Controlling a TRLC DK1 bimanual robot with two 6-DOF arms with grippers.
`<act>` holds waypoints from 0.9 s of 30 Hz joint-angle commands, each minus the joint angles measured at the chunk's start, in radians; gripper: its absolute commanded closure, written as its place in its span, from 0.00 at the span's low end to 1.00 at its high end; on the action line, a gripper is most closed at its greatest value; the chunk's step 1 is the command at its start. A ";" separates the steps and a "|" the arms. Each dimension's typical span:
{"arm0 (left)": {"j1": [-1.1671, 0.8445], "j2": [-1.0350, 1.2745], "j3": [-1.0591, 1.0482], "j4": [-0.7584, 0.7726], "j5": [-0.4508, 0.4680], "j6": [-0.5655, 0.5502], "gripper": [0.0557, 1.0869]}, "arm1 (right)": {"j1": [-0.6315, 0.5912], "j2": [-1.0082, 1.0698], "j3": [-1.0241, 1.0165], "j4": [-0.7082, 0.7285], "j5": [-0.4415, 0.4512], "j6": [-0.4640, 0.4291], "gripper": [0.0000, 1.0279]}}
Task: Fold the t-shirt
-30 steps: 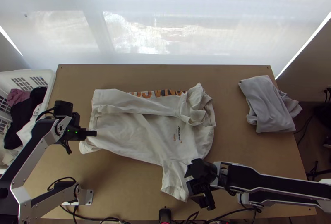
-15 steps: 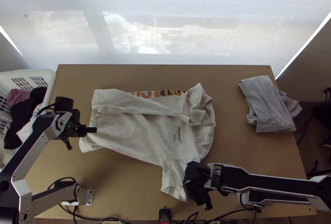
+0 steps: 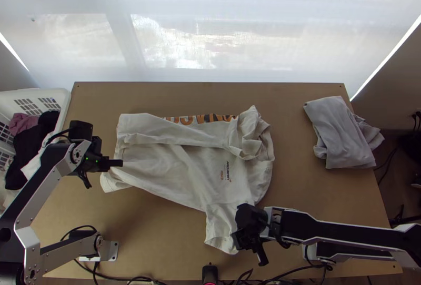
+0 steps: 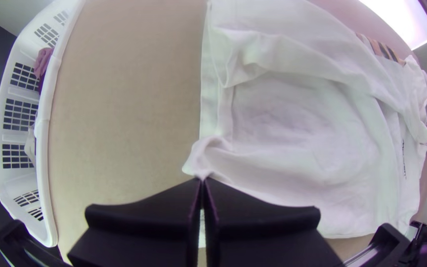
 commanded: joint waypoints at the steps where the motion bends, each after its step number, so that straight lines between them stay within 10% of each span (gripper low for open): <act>1: 0.000 -0.022 0.013 -0.014 0.001 0.001 0.96 | -0.085 -0.049 0.026 -0.009 0.016 0.021 0.97; 27: -0.010 -0.160 0.046 -0.063 -0.003 0.062 0.96 | -0.565 -0.186 0.166 -0.037 0.031 -0.001 0.97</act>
